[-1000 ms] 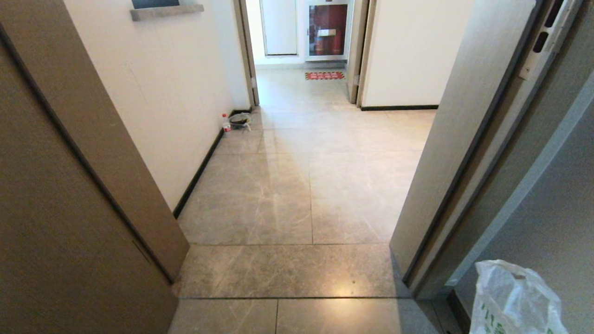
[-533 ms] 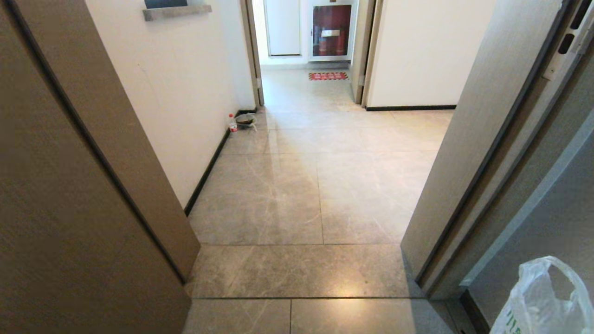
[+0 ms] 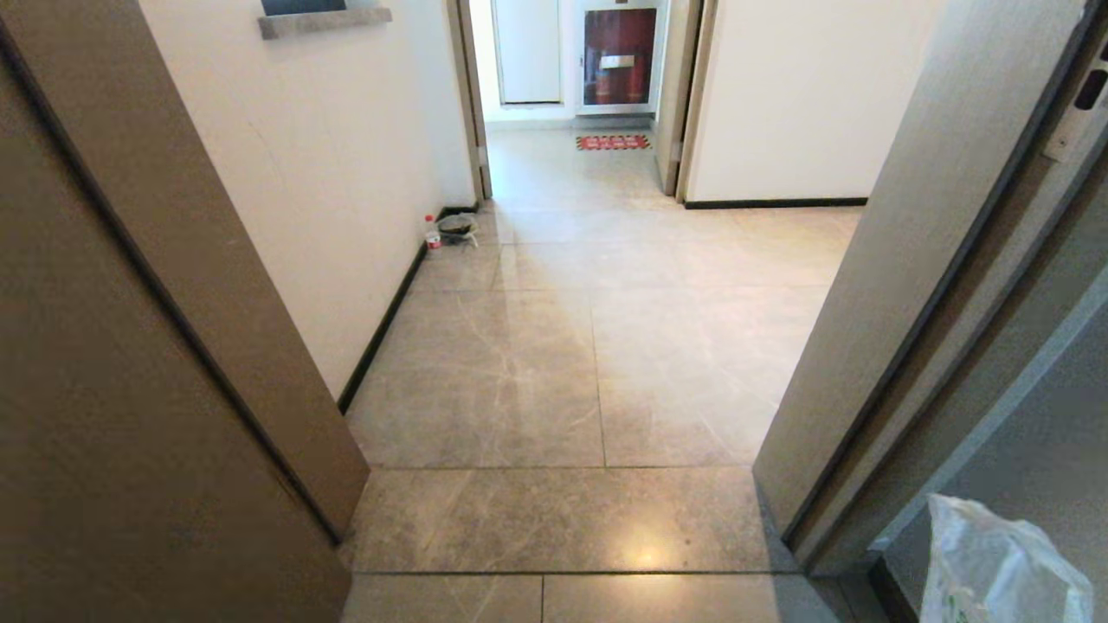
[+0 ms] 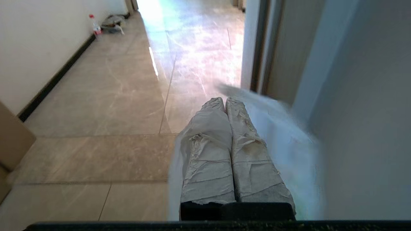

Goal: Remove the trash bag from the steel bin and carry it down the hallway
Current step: Put the trash bag at the door

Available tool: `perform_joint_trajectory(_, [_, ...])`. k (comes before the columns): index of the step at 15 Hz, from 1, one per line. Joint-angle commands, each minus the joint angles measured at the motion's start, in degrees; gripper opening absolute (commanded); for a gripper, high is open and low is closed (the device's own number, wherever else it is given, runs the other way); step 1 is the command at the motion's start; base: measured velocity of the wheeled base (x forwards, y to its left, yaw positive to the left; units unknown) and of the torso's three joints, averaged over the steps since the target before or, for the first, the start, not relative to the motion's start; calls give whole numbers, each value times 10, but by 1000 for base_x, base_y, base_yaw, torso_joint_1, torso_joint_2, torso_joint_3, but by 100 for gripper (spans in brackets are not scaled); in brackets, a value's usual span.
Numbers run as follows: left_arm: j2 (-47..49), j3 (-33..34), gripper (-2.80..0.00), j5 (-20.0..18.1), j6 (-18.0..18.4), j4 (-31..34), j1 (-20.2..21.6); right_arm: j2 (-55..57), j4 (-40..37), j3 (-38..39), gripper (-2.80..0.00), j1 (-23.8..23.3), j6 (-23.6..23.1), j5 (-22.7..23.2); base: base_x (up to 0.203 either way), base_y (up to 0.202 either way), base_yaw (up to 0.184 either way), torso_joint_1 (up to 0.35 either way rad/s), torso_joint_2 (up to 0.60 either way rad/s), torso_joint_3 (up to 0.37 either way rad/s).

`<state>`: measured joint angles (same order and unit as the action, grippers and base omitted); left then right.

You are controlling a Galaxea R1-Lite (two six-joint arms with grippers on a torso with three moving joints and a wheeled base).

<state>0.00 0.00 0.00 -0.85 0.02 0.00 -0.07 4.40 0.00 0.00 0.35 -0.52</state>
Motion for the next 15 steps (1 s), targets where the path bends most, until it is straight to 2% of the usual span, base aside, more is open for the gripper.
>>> perform_joint_trajectory(1, [0, 0, -280, 0, 0, 0, 0, 0, 1, 18, -280, 0, 0, 0, 196, 0, 1, 4, -1, 2])
perform_joint_trajectory(15, [0, 1, -280, 1, -1, 0, 0, 0, 1, 18, -280, 0, 0, -1, 191, 0, 1, 3, 2, 2])
